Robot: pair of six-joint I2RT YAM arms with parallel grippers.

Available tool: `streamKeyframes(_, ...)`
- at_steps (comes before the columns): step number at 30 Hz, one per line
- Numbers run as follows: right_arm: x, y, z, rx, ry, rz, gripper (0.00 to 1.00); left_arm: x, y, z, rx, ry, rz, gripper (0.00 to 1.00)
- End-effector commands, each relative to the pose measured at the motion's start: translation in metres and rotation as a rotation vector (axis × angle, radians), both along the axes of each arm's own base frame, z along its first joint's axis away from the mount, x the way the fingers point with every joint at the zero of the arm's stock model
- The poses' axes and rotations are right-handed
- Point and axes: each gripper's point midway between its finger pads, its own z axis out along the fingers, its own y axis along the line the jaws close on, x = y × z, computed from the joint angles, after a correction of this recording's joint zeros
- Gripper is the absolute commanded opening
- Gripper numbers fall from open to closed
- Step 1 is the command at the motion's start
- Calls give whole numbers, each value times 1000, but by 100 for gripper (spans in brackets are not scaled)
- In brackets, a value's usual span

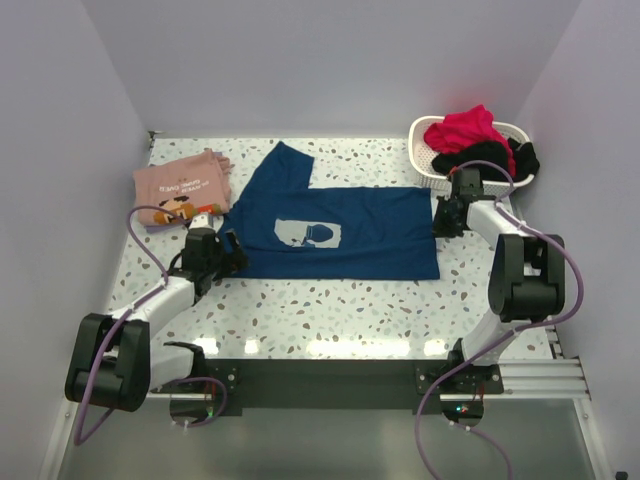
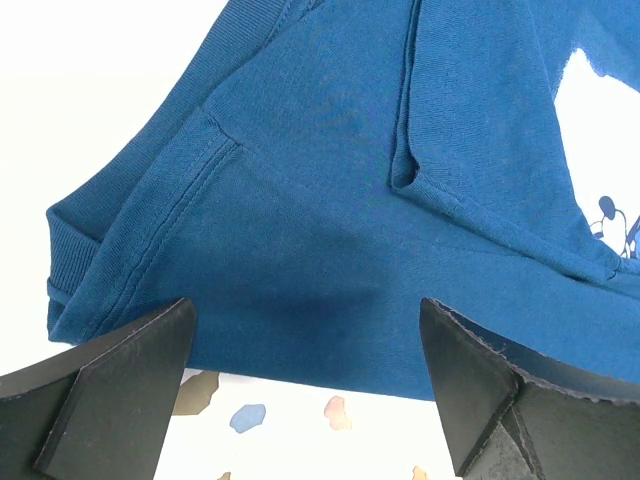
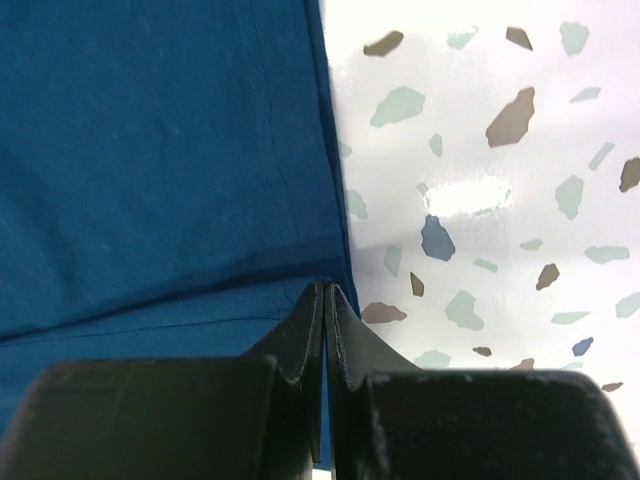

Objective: Fold and stack the t-shirts
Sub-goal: Fold the tshirt

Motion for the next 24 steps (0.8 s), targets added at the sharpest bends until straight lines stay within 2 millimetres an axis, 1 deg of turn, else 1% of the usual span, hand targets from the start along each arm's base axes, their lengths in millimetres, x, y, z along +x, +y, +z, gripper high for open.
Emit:
streamKeyframes(1, 25, -3, 17, -4, -80, 6, 0, -22, 7, -24, 33, 110, 11, 100)
streamKeyframes(3, 24, -3, 14, -6, -67, 8, 0, -21, 7, -24, 36, 108, 13, 100)
streamKeyframes(4, 24, -3, 13, -5, -62, 7, 2, -19, 8, -22, 37, 100, 16, 100)
streamKeyframes(6, 22, -3, 12, -6, -56, 5, 17, -14, 4, -15, 21, 87, 10, 100)
streamKeyframes(7, 21, -3, 12, -5, -57, 5, 32, -5, 0, -2, 5, 49, 1, 100)
streamKeyframes(9, 21, -2, 17, -1, -70, 4, 42, 5, -5, 14, -23, 3, -4, 100)
streamKeyframes(10, 19, -2, 18, 2, -71, 3, 46, 16, -7, 31, -30, -42, -6, 100)
streamKeyframes(11, 19, -1, 23, 6, -85, 1, 47, 21, -7, 39, -32, -61, -5, 100)
streamKeyframes(12, 16, 0, 23, 14, -84, 3, 48, 24, -8, 44, -28, -66, -7, 100)
streamKeyframes(13, 15, 1, 28, 17, -94, 3, 49, 32, -9, 54, -29, -84, -8, 100)
streamKeyframes(15, 12, 4, 38, 34, -122, 2, 50, 39, -10, 58, -26, -92, -14, 100)
streamKeyframes(16, 7, 6, 36, 42, -117, 1, 50, 43, -11, 56, -25, -83, -15, 100)
streamKeyframes(18, 3, 10, 46, 60, -142, 4, 50, 49, -19, 56, -41, -84, -40, 100)
streamKeyframes(20, -4, 12, 45, 72, -134, 13, 51, 56, -26, 50, -42, -73, -56, 100)
streamKeyframes(21, -6, 12, 49, 71, -144, 15, 51, 61, -32, 51, -39, -82, -69, 100)
streamKeyframes(22, -10, 12, 48, 67, -139, 16, 51, 65, -33, 45, -34, -66, -72, 100)
streamKeyframes(24, -13, 12, 50, 67, -141, 21, 51, 70, -36, 42, -31, -58, -78, 96)
